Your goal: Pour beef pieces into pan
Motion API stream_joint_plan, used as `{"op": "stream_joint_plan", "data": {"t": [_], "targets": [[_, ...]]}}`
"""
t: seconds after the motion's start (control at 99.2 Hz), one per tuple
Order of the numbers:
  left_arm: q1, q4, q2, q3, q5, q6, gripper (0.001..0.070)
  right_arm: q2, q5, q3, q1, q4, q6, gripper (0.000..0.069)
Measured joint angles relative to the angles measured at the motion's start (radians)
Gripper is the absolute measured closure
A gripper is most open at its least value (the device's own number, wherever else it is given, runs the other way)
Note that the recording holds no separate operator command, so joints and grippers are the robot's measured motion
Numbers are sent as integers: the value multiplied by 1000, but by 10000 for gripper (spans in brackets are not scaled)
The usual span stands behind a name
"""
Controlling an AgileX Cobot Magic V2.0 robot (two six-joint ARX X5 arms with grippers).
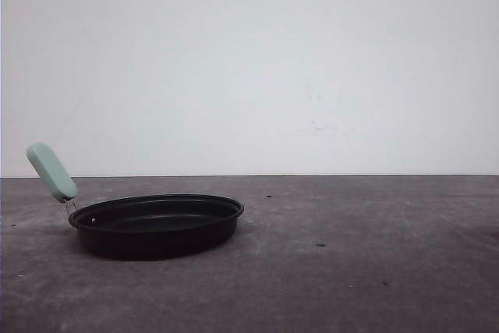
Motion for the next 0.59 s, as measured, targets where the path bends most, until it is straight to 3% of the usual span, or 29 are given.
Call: {"op": "stream_joint_plan", "data": {"t": [0.353,0.434,0.514,0.595], "targets": [[0,0,0,0,8,-12,696,0,-5,0,0,6,2,684],[0,2,0,0,55,-92,696,0,-10,-1,0,39,22,684],[0,4,0,0,108,-230,696,0,-27,-1,0,82,77,684],[0,4,0,0,117,-357,696,0,-38,-1,0,99,139,684]]}}
